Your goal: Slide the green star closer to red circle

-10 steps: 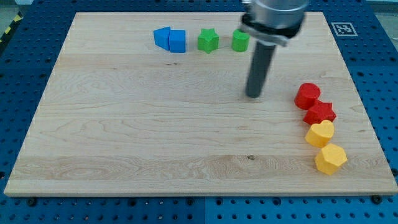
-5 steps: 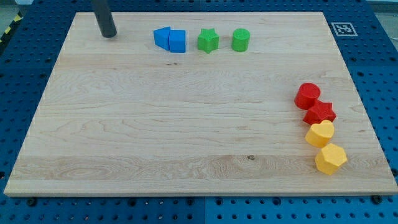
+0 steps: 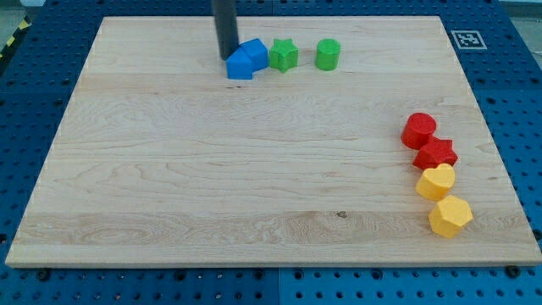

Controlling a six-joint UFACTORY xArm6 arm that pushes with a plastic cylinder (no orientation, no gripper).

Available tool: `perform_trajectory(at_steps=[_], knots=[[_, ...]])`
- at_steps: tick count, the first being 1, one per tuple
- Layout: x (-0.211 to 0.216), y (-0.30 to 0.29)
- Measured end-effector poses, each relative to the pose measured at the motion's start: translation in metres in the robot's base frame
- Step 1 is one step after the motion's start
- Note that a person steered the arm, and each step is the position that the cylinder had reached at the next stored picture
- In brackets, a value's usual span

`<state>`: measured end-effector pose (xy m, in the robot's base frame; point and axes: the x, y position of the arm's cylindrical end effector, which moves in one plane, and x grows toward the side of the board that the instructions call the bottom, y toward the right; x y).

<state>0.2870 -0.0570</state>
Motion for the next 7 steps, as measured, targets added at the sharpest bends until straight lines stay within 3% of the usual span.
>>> perform_trajectory(at_steps=[4,7], knots=[[0.008,0.116],[0.037,0.213]])
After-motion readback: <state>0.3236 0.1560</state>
